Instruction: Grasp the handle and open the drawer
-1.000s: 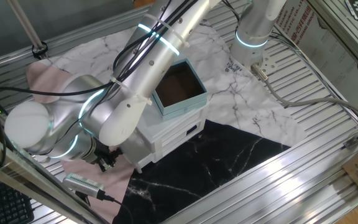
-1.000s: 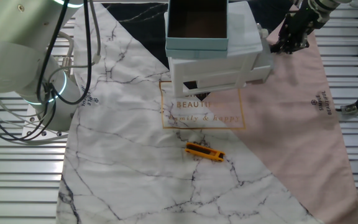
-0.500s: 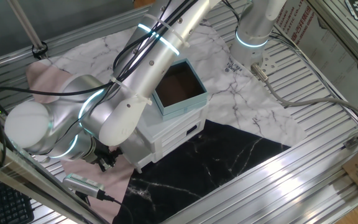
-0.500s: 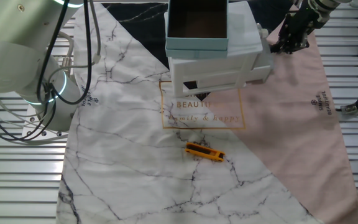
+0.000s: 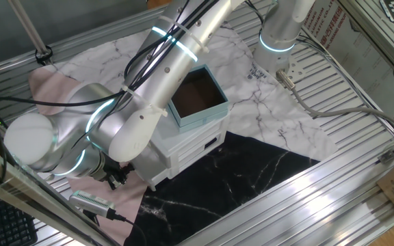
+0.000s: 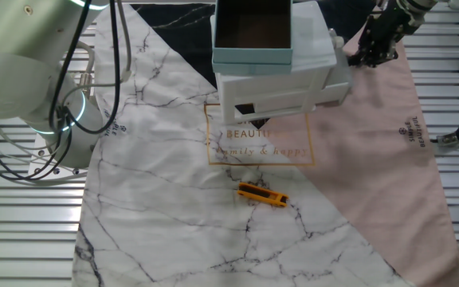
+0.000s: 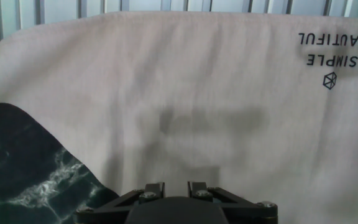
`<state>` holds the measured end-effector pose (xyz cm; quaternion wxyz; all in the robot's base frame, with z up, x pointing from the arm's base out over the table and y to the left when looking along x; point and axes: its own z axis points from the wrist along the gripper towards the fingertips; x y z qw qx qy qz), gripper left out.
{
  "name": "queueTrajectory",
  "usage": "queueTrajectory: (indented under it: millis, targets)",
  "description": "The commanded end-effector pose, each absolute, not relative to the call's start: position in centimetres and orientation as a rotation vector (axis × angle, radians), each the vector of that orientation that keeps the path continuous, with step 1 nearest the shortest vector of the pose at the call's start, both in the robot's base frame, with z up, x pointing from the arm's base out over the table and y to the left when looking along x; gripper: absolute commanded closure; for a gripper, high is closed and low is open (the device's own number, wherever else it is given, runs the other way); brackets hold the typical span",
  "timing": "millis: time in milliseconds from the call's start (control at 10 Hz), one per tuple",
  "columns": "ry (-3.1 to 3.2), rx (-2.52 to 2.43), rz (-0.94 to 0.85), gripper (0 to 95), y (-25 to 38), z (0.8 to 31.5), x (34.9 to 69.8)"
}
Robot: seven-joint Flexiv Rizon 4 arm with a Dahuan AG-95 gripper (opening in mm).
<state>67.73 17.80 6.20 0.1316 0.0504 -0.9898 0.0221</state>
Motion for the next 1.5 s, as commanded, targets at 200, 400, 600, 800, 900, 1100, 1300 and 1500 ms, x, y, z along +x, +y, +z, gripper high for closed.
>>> queueTrajectory:
  millis: [200, 400, 600, 800, 900, 1100, 1300, 1500]
  targets:
    - [-2.877, 0.15, 0.071, 95.0, 17.69, 5.82, 67.63]
    - [-2.877, 0.153, 0.075, 95.0, 17.67, 5.72, 67.62]
    - [-2.879, 0.154, 0.074, 95.0, 17.66, 5.68, 67.62]
    - [-2.878, 0.154, 0.077, 95.0, 17.65, 5.64, 67.61]
    - [-2.879, 0.153, 0.078, 95.0, 17.64, 5.6, 67.61]
    - [-2.877, 0.156, 0.082, 95.0, 17.63, 5.55, 67.61]
    - [-2.877, 0.154, 0.078, 95.0, 17.62, 5.54, 67.6]
    - [-2.876, 0.156, 0.081, 95.0, 17.62, 5.54, 67.6]
